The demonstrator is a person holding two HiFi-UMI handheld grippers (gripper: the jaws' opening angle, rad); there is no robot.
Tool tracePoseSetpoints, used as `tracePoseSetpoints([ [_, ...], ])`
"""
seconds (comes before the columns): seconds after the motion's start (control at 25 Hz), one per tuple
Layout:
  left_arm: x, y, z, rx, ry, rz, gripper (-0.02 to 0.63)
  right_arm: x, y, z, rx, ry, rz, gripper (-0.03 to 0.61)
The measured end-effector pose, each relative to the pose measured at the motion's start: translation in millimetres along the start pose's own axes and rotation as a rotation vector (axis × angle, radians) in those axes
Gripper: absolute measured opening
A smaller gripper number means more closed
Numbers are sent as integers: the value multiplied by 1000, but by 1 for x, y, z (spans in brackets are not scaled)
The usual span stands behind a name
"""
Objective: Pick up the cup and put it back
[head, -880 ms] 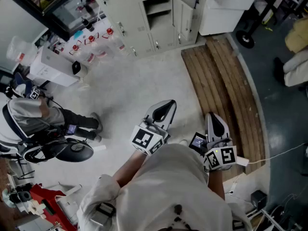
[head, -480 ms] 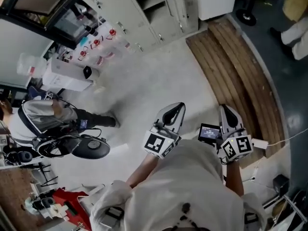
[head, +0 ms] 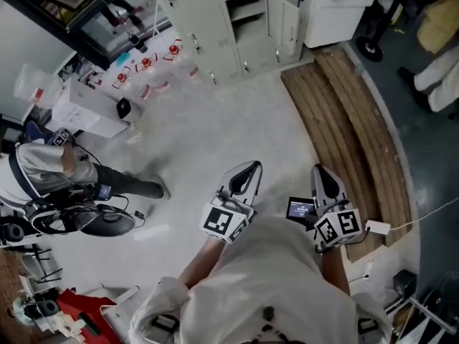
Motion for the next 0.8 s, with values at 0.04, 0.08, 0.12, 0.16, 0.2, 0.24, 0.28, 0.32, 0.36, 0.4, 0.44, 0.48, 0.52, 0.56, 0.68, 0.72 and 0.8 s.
tracePoseSetpoints([
  [0.04,2,21,-11,-13,5,-3,8,7,15,14,-6,-8,24,25],
  [0.08,3,43,-21,-27,14,-8,8,12,31,30,-8,-12,42,26],
  [0.12,4,66,-32,-39,23,-16,8,17,48,46,-4,-12,53,26],
  [0.16,3,87,-42,-48,30,-26,8,20,64,60,-1,-9,56,26],
  [0.2,2,107,-50,-54,34,-36,8,22,79,72,-4,-2,50,26],
  [0.24,2,124,-56,-59,34,-41,8,23,91,83,-10,8,35,26],
  [0.28,2,137,-61,-65,32,-41,8,25,99,92,-18,22,14,26],
  [0.32,4,149,-63,-72,30,-38,8,27,103,99,-21,36,-8,26],
  [0.36,6,158,-64,-81,28,-38,8,29,104,105,-19,48,-24,26],
  [0.4,7,166,-64,-91,25,-40,8,30,104,110,-12,54,-26,26],
  [0.44,7,173,-64,-101,22,-45,8,30,102,116,-3,54,-17,26],
  [0.48,6,178,-62,-109,18,-55,8,30,100,122,7,51,1,26],
  [0.52,6,183,-59,-114,15,-69,8,28,98,129,13,46,19,26],
  [0.56,6,186,-55,-115,16,-82,8,26,96,137,16,42,32,26],
  [0.68,13,194,-34,-102,41,-109,8,23,86,162,17,47,43,26],
  [0.72,15,197,-24,-92,51,-112,8,22,80,170,18,53,42,26],
  [0.8,16,203,2,-72,61,-108,8,19,62,186,19,64,40,26],
])
Point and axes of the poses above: the fingertips, and each gripper's own axes: z forward along the fingers, y to its left, x out of its underside, the point moved 7 cm from there along -z, backward along the fingers, and after that the axes turned 7 degrees about z, right-handed, at the moved point
